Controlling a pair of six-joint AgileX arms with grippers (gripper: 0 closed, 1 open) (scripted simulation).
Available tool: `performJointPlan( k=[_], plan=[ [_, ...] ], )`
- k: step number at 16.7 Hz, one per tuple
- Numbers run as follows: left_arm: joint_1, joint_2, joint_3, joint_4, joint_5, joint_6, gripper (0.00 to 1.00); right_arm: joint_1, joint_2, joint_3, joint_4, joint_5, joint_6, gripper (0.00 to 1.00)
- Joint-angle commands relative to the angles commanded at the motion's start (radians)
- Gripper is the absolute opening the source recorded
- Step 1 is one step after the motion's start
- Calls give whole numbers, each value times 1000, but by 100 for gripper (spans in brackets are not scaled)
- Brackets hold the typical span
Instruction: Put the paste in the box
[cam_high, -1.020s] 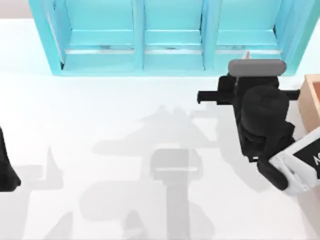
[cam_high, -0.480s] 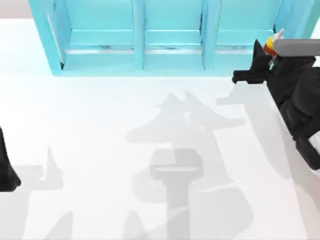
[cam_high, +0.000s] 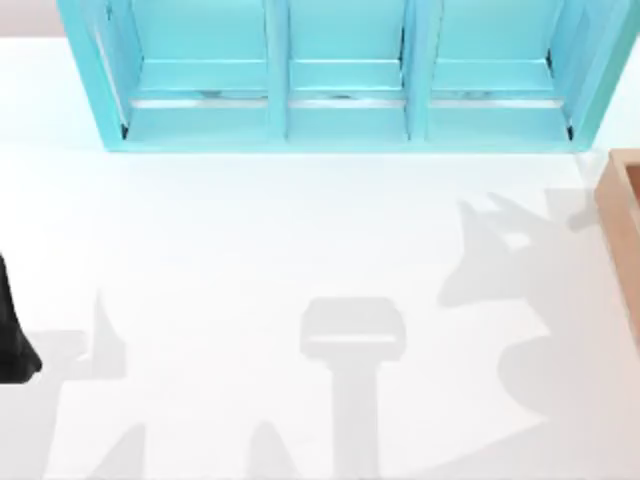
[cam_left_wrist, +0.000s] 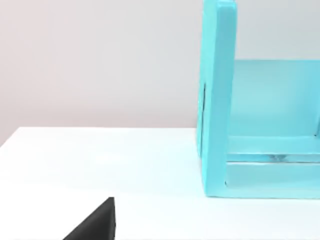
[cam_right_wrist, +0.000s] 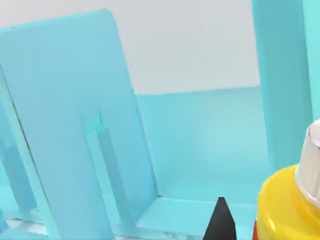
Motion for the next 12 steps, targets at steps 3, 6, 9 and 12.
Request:
performJointPlan(
  k=[3, 6, 9, 12],
  plan=[
    [0, 0, 0, 0, 0, 0, 100, -208, 24, -22, 90, -305, 32, 0],
    [0, 0, 0, 0, 0, 0, 100, -406, 43, -36, 179, -593, 57, 0],
    [0, 0, 0, 0, 0, 0, 100, -580, 57, -43, 260, -842, 73, 0],
    [0, 0, 0, 0, 0, 0, 100, -715, 64, -44, 325, -1032, 82, 0]
  ],
)
